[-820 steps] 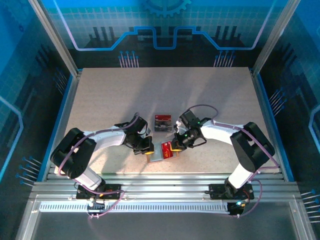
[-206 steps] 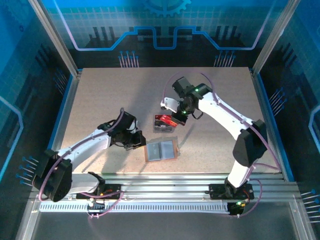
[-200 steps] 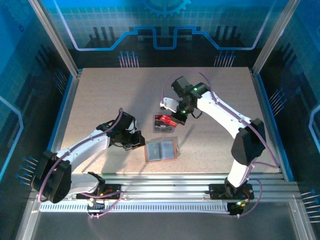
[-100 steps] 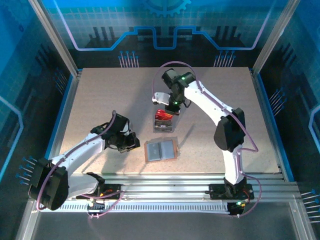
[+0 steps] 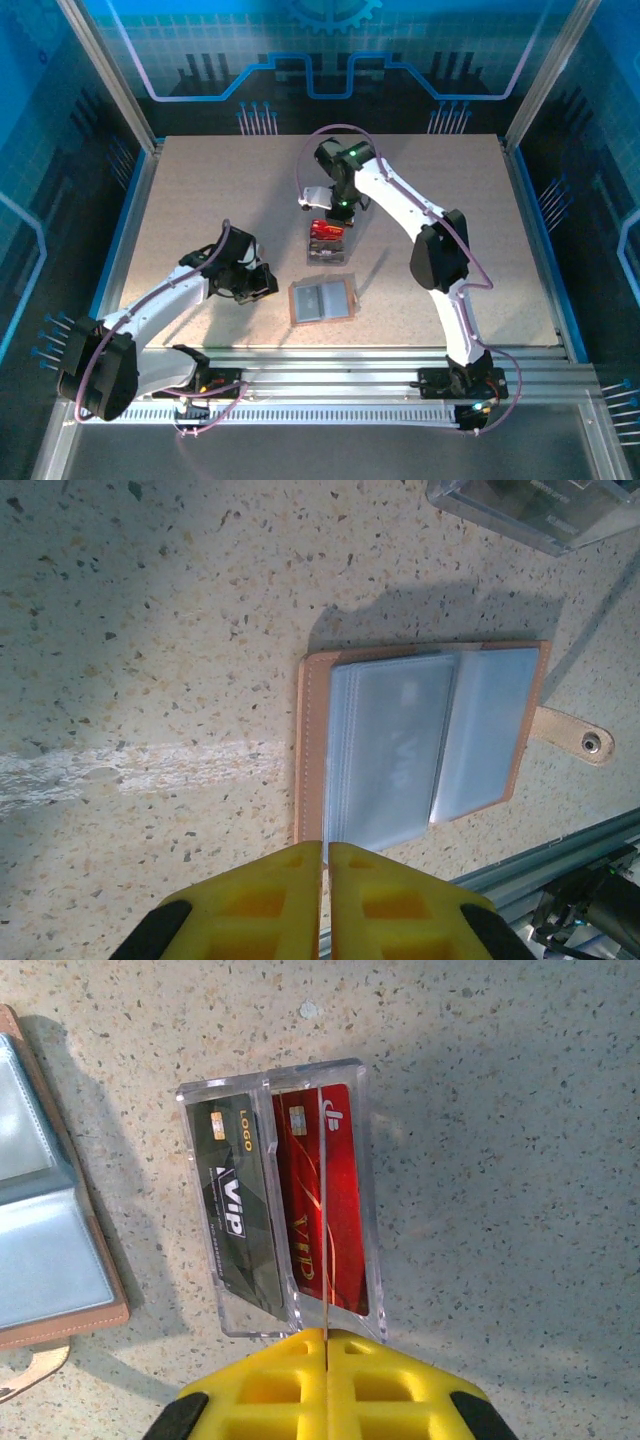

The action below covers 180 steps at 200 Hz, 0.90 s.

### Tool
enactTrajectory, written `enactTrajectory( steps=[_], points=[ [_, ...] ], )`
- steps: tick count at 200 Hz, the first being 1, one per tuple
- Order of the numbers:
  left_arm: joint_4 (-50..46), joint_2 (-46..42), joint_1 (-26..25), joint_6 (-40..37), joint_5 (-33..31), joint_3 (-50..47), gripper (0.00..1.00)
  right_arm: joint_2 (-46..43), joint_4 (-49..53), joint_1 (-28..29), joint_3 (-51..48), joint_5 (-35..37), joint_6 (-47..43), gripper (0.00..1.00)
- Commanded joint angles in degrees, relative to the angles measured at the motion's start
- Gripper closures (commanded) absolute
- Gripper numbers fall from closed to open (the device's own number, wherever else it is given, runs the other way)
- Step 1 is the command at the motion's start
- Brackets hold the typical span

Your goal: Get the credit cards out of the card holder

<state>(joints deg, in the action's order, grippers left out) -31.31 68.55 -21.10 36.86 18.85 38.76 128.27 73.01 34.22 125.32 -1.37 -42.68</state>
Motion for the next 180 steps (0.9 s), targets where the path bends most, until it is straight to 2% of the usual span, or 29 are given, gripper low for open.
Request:
enactTrajectory(
  steps=[1,121,136,153,180],
  points=[
    [-1.72,0.00,0.58,-2.03,1.06,-0.09,0.90,2.04,2.81,0.93,2.34,1.38,-1.18,1.00],
    [-1.60,-1.06,1.33,-2.33,1.14,-1.41,0.90,5.46,4.42,2.04,2.07,-0.09,-3.00,1.00],
    [-1.73,-1.72,1.42,-2.23,1.11,-1.60,0.90,6.38,3.24,2.35,2.62,1.61,-2.26,0.90],
    [-1.82,-2.51,1.59,-2.21,0.97,-1.76,0.90,5.30,-0.01,2.11,2.58,4.04,-0.02,0.84],
    [-1.83,-2.73,1.72,-2.24,1.01,-1.59,0.90,-1.06,-7.85,1.55,-1.68,6.99,3.85,0.82]
  ],
)
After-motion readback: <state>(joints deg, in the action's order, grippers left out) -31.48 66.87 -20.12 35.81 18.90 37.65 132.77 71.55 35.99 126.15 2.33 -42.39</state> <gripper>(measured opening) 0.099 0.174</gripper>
